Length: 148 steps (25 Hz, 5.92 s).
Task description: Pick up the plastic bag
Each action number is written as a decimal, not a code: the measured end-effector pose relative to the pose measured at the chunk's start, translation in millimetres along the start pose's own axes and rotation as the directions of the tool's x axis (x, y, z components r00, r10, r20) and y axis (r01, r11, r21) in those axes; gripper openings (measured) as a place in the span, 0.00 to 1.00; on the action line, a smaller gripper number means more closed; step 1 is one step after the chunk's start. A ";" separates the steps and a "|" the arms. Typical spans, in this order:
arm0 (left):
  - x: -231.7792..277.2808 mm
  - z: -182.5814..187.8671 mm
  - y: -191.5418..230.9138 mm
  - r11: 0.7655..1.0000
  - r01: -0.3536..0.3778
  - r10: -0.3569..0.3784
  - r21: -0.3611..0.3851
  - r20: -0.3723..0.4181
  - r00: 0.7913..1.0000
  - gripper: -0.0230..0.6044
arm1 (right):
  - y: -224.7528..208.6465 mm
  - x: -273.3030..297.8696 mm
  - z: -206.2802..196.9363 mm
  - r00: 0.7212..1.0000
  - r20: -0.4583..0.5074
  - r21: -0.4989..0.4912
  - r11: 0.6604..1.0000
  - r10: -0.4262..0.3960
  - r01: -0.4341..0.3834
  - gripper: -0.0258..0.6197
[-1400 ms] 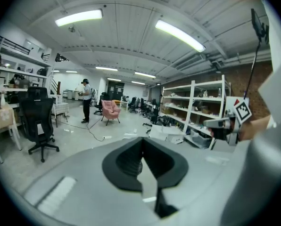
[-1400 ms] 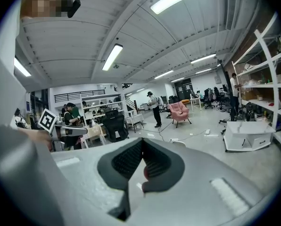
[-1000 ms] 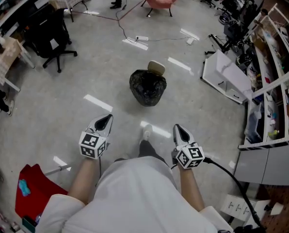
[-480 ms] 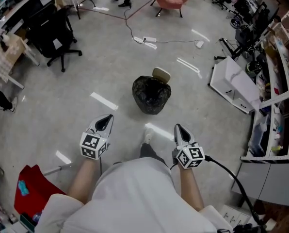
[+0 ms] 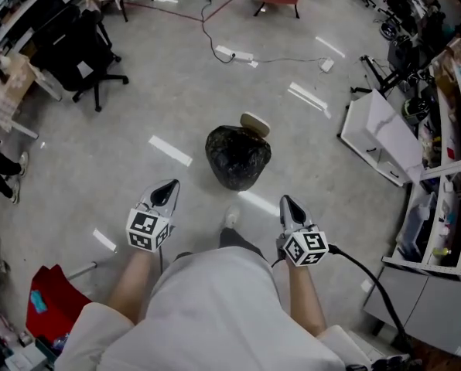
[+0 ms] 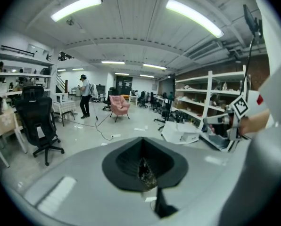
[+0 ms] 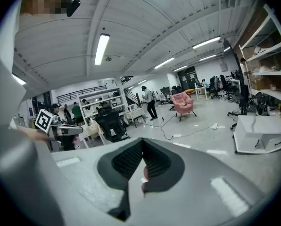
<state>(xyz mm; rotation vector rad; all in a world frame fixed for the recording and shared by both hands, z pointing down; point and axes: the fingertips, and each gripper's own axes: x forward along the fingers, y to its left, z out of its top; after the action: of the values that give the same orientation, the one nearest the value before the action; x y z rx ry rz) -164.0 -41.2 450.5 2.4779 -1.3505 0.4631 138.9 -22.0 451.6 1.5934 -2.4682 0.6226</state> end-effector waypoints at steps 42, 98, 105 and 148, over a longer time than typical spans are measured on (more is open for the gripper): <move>374.7 -256.2 136.7 0.981 0.083 -0.161 -0.176 -0.490 0.857 0.13 | -218.1 253.9 -248.7 0.912 -0.408 0.186 0.973 -0.053 0.139 0.09; 446.5 -290.4 134.6 0.896 0.011 -0.243 -0.444 -0.470 0.849 0.05 | -260.4 317.0 -295.8 0.917 -0.391 0.397 0.913 0.077 0.092 0.04; 396.8 -189.9 105.2 0.905 0.024 -0.221 -0.424 -0.423 0.879 0.05 | -232.9 274.4 -198.3 0.932 -0.349 0.346 0.938 0.101 0.028 0.04; 11.4 13.8 37.8 0.942 0.125 -0.156 -0.312 -0.074 0.985 0.05 | 23.5 -5.4 10.1 0.994 0.026 0.088 0.990 0.109 -0.111 0.04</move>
<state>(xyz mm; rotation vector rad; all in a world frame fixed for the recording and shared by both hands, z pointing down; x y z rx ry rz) -188.2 -75.0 446.0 2.2453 -1.1036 0.3107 121.2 -13.4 434.4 1.5093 -2.5921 0.7464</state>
